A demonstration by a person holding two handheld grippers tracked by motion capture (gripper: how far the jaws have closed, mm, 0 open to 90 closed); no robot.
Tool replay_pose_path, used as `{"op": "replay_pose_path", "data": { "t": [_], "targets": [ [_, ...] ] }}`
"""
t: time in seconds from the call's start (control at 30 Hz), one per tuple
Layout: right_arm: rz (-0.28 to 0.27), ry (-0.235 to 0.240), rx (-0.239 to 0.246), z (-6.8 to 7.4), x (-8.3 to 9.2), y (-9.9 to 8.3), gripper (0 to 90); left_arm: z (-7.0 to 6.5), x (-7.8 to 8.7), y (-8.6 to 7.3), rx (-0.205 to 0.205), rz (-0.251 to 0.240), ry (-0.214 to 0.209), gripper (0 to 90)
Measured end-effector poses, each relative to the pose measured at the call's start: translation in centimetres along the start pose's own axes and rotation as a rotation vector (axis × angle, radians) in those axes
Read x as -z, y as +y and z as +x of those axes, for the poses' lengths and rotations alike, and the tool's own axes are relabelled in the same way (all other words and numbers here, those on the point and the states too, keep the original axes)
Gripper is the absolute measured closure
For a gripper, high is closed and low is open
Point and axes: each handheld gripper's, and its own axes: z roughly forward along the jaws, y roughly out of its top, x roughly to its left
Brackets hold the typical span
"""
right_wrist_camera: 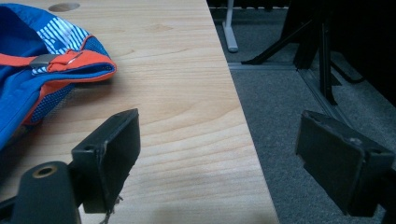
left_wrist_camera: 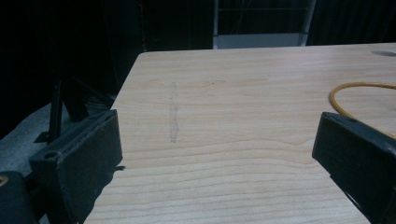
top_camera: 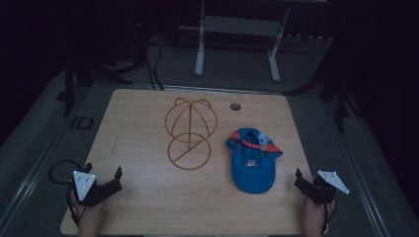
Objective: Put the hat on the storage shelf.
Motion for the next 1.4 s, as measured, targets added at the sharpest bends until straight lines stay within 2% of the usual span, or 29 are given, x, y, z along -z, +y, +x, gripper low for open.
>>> {"op": "replay_pose_path", "data": {
  "t": [0.1, 0.27, 0.37, 0.47, 0.63, 0.77, 0.8, 0.87, 0.93, 0.97, 1.03, 1.13, 1.2, 1.3, 1.4],
  "targets": [
    [0.015, 0.003, -0.001, 0.1, -0.1, 0.0, 14.1, 0.0, 0.0, 0.0, -0.002, -0.004, 0.005, 1.9],
    [0.033, 0.047, 0.015, 0.5, -0.1, 0.3, 14.1, 0.0, 0.0, 0.0, 0.015, -0.013, 0.008, 1.9],
    [0.048, 0.085, 0.018, 0.8, -0.2, 0.9, 14.1, -0.1, 0.0, 0.0, 0.007, -0.009, 0.009, 1.9],
    [0.063, 0.152, -0.022, 1.1, -0.2, 2.1, 13.7, -0.2, -0.1, 0.0, 0.004, -0.004, 0.015, 1.9],
    [0.045, 0.181, 0.007, 2.0, 0.0, 4.4, 13.6, -0.2, 0.0, 0.0, 0.003, -0.010, 0.011, 1.9],
    [0.049, 0.222, 0.030, 2.6, -0.2, 6.6, 13.6, -0.5, 0.0, 0.0, -0.028, -0.007, 0.003, 1.9],
    [0.053, 0.238, 0.030, 2.8, -0.4, 7.2, 13.6, -0.6, 0.0, 0.0, -0.025, -0.007, -0.016, 1.9],
    [0.072, 0.272, 0.040, 3.3, -1.0, 8.2, 13.5, -0.9, -0.1, 0.0, -0.039, -0.010, -0.022, 1.9],
    [0.074, 0.263, 0.061, 3.8, -1.5, 8.8, 13.5, -1.1, -0.1, 0.0, -0.048, -0.002, -0.024, 1.9],
    [0.072, 0.275, 0.072, 4.1, -1.9, 9.1, 13.5, -1.2, 0.0, 0.1, -0.062, 0.008, -0.026, 1.9],
    [0.089, 0.291, 0.092, 4.7, -2.7, 9.6, 13.7, -1.3, 0.1, 0.2, -0.068, -0.005, -0.035, 1.9],
    [0.105, 0.328, 0.106, 5.5, -3.7, 10.0, 14.8, -1.3, 0.2, 0.4, -0.056, -0.023, -0.031, 1.9],
    [0.113, 0.348, 0.117, 6.1, -4.4, 10.2, 17.4, -1.2, 0.3, 0.5, -0.026, -0.026, -0.045, 1.9],
    [0.137, 0.368, 0.124, 6.9, -5.7, 10.6, 19.6, -0.8, 0.4, 0.7, 0.030, -0.007, -0.060, 1.9],
    [0.151, 0.380, 0.134, 7.8, -6.7, 11.0, 21.5, -0.6, 0.4, 0.9, 0.059, 0.031, -0.071, 1.9]
  ]
}}
